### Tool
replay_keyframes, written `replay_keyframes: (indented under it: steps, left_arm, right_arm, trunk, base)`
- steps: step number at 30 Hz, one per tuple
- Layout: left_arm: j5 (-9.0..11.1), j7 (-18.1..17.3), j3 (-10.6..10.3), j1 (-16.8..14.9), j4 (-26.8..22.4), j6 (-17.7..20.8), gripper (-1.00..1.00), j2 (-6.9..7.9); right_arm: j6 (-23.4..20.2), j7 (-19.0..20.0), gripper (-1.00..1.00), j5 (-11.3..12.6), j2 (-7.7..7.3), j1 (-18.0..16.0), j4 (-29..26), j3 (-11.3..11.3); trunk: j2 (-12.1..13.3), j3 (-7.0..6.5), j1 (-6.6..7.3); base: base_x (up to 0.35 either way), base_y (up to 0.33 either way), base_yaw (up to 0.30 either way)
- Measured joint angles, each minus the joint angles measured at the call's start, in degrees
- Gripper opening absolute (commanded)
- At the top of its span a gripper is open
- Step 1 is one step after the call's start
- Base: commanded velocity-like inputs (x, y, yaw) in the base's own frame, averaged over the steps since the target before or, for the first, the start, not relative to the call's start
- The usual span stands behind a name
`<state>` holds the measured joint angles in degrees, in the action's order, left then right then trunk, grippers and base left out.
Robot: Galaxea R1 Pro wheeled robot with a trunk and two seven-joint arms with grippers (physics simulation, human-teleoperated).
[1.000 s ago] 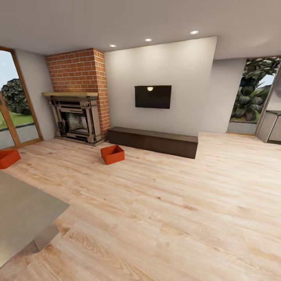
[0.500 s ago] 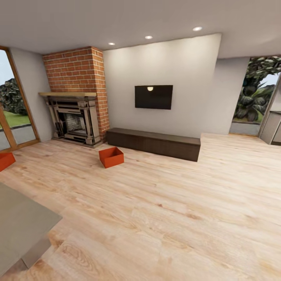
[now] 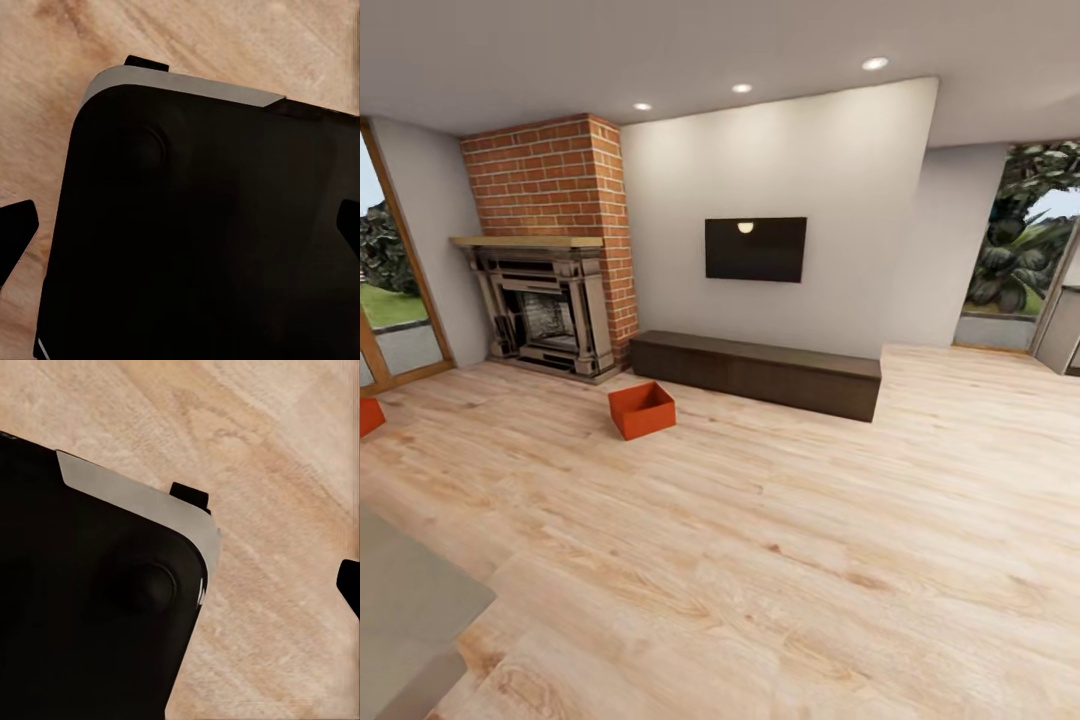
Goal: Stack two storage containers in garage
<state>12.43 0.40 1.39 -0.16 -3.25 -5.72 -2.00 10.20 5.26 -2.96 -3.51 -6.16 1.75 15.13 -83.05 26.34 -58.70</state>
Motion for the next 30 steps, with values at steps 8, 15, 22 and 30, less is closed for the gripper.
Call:
replay_keyframes:
  steps: [8,15,22,30]
  left_arm:
    - [0.0,0.0,0.0,0.0,0.0,-0.19,1.0,0.0]
    - [0.0,0.0,0.0,0.0,0.0,-0.2,1.0,0.0]
    - [0.0,0.0,0.0,0.0,0.0,-0.1,1.0,0.0]
    - [0.0,0.0,0.0,0.0,0.02,0.06,1.0,0.0]
  right_arm:
    - [-0.1,-0.01,1.0,-0.06,0.0,0.0,0.0,0.06]
    - [-0.1,-0.01,1.0,-0.07,0.0,0.0,-0.01,0.06]
    - [-0.1,-0.01,1.0,-0.04,0.04,0.0,-0.01,0.06]
    - [-0.31,-0.1,1.0,0.12,0.24,0.0,0.0,-0.11]
  trunk:
    - [0.0,0.0,0.0]
    - [0.0,0.0,0.0]
    - [0.0,0.0,0.0]
    - [0.0,0.0,0.0]
  base:
    - [0.325,0.0,0.0]
    - [0.325,0.0,0.0]
    - [0.325,0.0,0.0]
    - [0.325,0.0,0.0]
